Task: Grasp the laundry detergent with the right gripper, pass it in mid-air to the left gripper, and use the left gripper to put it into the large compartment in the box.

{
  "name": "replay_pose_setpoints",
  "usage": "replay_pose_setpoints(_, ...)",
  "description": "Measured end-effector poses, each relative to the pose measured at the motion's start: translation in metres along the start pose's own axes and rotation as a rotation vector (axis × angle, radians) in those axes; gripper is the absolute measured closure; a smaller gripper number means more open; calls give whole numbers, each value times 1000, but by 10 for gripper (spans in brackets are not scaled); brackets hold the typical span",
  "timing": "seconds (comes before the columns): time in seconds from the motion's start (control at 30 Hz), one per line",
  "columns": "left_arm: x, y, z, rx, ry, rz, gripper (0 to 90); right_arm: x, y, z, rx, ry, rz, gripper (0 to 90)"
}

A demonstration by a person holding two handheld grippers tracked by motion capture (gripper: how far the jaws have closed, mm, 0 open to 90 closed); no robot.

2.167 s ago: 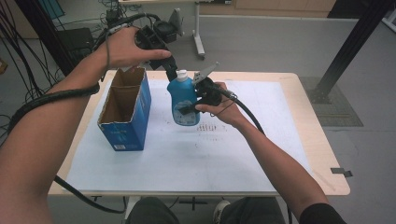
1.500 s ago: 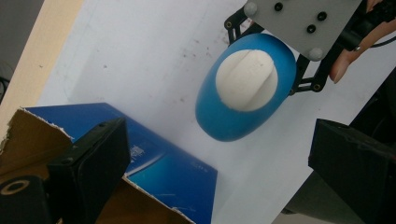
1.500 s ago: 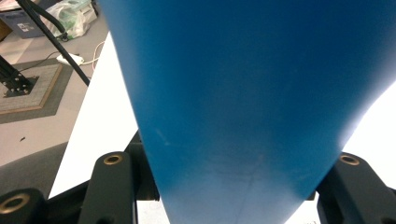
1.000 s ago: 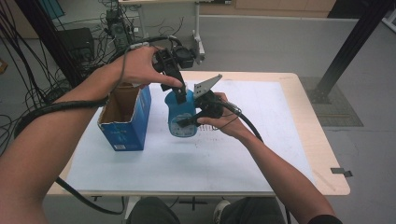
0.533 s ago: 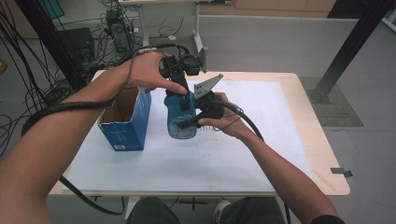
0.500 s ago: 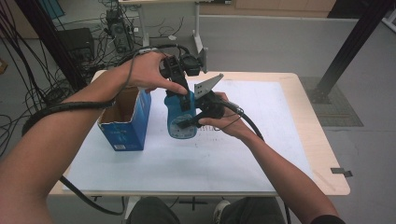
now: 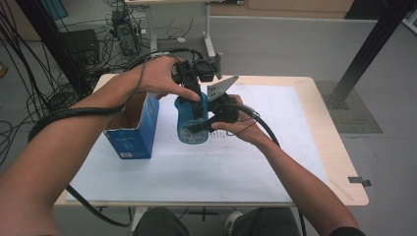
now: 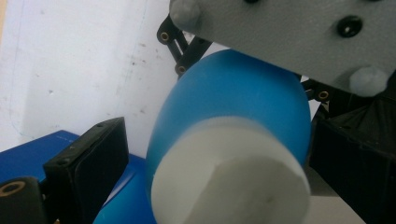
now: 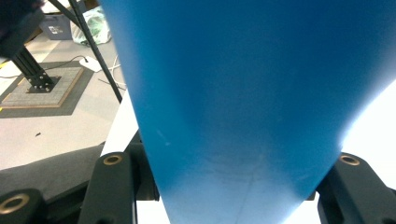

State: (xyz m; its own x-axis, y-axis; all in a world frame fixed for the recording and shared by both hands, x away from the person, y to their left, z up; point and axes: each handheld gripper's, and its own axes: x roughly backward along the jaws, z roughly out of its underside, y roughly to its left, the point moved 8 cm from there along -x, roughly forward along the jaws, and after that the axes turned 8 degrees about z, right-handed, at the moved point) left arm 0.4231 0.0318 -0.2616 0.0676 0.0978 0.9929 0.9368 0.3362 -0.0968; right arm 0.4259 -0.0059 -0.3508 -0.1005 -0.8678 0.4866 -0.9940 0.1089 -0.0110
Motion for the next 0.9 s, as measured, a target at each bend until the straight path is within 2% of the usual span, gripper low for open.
replay_pose_setpoints(0.9,0,1,4,-4,10,-4,53,-2,-1,0,4,6,12,430)
